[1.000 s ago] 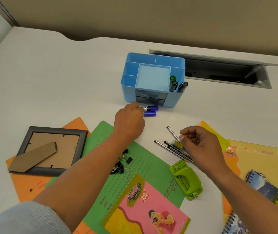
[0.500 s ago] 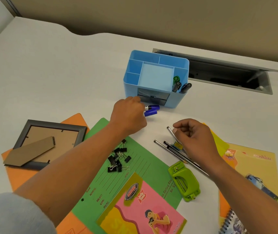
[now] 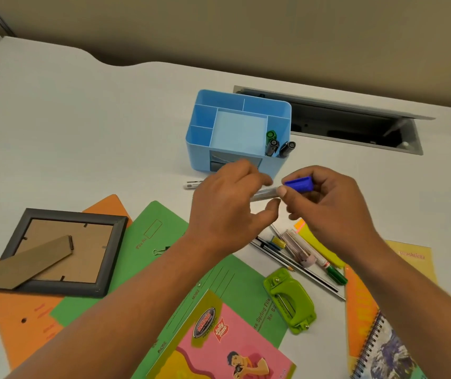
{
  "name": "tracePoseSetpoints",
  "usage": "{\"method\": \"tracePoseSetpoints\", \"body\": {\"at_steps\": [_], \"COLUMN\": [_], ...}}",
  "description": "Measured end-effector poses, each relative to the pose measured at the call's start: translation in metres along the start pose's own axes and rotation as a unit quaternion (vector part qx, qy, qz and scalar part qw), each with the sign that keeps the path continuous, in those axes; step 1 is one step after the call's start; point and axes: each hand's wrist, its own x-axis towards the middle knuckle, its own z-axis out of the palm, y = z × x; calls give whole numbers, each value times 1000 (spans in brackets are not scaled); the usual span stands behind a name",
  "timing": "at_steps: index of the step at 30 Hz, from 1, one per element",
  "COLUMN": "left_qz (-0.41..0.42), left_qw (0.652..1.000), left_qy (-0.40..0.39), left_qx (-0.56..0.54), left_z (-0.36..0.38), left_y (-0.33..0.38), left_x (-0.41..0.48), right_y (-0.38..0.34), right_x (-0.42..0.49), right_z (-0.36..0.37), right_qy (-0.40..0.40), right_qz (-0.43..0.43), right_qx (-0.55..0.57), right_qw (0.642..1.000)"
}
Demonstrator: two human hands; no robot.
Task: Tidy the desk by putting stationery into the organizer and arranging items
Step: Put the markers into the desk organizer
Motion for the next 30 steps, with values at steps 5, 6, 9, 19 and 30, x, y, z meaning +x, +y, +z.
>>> {"method": "tracePoseSetpoints", "body": {"at_steps": [5, 6, 9, 19, 30], "left_qz": [-87, -105, -149, -215, -212], "left_qw": [996, 993, 982, 962, 963], "left_qy": [-22, -43, -105, -159, -153], "left_qx": [4, 18, 44, 62, 64], "left_z": [-3, -2, 5, 20, 20], "left_y": [-19, -25, -43, -60, -72], "left_x": [-5, -9, -24, -44, -36], "right_y": [-33, -39, -52, -23, 10], "right_x": [15, 21, 40, 110, 144], "right_z": [-46, -56, -80, -72, -37], "right_qy": [71, 85, 120, 30, -120], "right_qz": [-119, -140, -176, -164, -161], "right_qx": [-28, -33, -64, -257, -408], "right_qw": [990, 986, 975, 952, 890]}}
